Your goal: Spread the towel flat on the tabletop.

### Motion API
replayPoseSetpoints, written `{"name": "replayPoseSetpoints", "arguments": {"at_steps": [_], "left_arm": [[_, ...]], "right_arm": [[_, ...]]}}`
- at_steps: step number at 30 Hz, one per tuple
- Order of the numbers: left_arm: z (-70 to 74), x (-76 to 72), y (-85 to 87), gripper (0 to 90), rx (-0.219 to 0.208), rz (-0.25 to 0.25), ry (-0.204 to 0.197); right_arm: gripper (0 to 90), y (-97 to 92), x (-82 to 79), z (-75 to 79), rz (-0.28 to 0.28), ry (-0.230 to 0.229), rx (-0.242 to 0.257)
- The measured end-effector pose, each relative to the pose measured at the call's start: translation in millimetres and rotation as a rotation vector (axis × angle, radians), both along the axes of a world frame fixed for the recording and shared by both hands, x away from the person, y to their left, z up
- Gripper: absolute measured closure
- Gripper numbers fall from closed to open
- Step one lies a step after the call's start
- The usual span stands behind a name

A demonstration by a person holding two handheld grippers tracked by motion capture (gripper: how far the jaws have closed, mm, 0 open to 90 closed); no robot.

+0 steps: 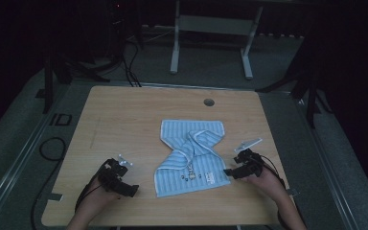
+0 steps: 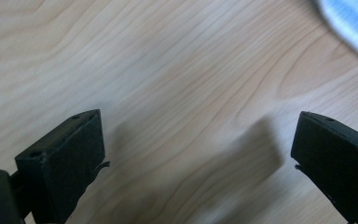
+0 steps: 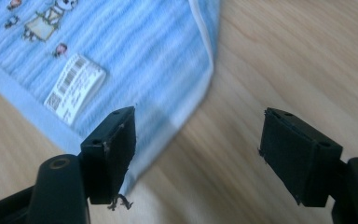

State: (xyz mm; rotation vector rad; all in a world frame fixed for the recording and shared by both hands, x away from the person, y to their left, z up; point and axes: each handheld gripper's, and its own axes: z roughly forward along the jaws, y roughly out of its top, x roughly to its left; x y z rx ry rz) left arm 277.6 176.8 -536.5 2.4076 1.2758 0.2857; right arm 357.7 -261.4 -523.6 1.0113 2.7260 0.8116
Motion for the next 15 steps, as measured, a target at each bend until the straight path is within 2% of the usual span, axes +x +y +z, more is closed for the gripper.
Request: {"name": "replayPoseSetpoints", "arguments": {"at_steps": [4,9,15], "left_arm": [[3.8,5.7,-16.9,4.7,0.009,-0.043,-0.007],[9.6,15.0,-36.4,4.8,0.021,-0.089,-0.01],[12.1,25.3,-57.0,5.8,0.034,-0.133,-0.006]], "right_arm": [[30.8,13.2,6.9,0.2,0.027,-0.012,-0.021],[37.7,29.6,16.8,3.0,0.05,-0.056,-0.053],[40.6,47.4,29.5,8.1,0.079,-0.061,-0.064]]}}
